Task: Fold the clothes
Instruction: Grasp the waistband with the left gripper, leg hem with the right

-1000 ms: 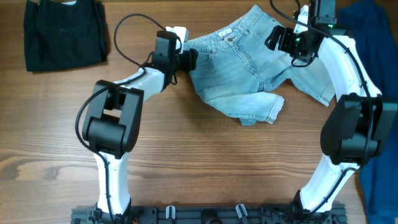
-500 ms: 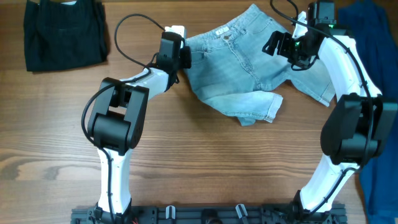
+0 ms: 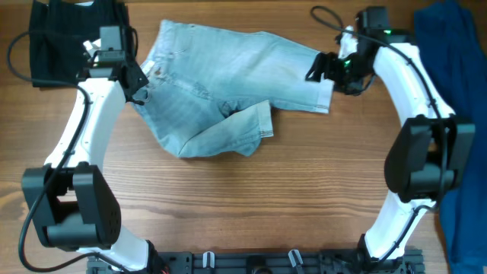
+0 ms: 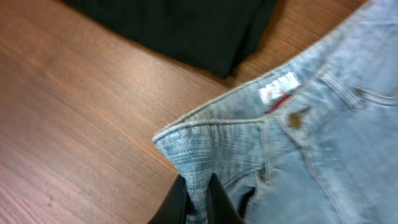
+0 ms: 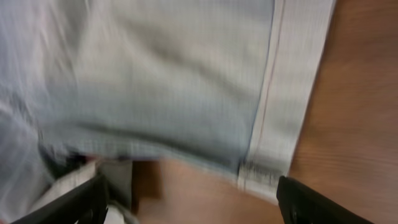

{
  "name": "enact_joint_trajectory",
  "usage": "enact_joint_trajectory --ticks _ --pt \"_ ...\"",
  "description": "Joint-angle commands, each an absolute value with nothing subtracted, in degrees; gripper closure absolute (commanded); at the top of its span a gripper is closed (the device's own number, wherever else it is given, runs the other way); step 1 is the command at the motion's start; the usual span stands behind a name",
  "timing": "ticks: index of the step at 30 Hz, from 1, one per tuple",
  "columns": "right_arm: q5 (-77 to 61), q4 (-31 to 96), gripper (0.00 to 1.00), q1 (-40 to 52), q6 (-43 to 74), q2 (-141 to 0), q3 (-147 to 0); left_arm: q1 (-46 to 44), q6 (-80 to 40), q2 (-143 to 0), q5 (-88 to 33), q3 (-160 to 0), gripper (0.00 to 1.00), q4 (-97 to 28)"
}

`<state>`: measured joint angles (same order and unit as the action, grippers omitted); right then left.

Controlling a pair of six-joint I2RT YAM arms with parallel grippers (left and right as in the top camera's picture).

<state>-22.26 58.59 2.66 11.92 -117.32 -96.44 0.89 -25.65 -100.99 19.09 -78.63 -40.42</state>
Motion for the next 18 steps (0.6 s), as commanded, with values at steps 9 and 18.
enact_joint_trajectory --ticks 9,18 --pt "-28.29 49.74 0.2 20.84 11.33 -116.14 -86.7 0.75 -27.64 -101.06 17.15 -78.65 0.96 -44.51" --pt "-26.92 44.47 0.96 20.6 12.01 -114.54 -79.81 1.89 -27.44 -101.06 17.23 -78.65 0.96 -44.66"
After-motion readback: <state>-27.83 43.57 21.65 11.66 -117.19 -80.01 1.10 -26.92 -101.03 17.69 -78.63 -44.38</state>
